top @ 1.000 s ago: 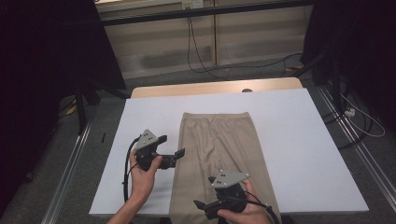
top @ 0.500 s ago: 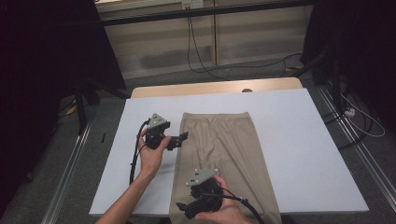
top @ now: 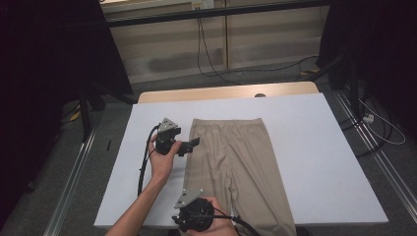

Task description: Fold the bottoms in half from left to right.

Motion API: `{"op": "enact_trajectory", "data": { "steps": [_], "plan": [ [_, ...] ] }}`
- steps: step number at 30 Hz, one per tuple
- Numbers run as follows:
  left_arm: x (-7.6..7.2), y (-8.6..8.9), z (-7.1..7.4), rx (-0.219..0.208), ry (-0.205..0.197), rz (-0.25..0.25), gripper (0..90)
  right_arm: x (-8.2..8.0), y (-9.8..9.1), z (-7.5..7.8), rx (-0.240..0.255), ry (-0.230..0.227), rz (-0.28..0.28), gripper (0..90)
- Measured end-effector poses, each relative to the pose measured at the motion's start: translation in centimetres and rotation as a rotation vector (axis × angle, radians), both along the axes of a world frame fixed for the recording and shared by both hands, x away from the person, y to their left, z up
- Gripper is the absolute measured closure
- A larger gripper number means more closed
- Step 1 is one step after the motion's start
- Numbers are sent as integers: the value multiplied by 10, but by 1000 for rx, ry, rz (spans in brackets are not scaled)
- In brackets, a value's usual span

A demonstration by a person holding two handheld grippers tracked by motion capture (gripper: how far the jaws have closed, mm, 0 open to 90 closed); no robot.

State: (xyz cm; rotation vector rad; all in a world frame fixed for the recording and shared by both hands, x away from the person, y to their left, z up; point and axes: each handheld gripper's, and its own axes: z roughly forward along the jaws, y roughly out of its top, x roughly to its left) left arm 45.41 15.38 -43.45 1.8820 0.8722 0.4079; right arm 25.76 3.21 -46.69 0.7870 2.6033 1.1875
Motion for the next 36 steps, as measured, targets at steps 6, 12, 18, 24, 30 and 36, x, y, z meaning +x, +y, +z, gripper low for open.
{"op": "enact_trajectory", "data": {
  "steps": [6, 12, 18, 24, 30, 36],
  "plan": [
    [1, 3, -1, 11, 3, 23, 86, -13, 9, -4, -52, -69, -29, 462],
    [3, 4, -2, 2, 15, 20, 81, -17, 4, -1, -72, -87, -50, 637],
    [14, -1, -12, 25, 42, 24, 89, -24, -1, -1, -72, -77, -111, 674],
    [25, -3, -9, 41, 42, 32, 92, -25, -4, 0, -78, -69, -112, 750],
    [45, -7, -5, 33, 36, 89, 181, -22, -10, 0, -67, -55, -113, 886],
    [69, -21, -5, 101, 64, 89, 364, -21, -11, 0, -58, -48, -106, 890]
  ]
}}
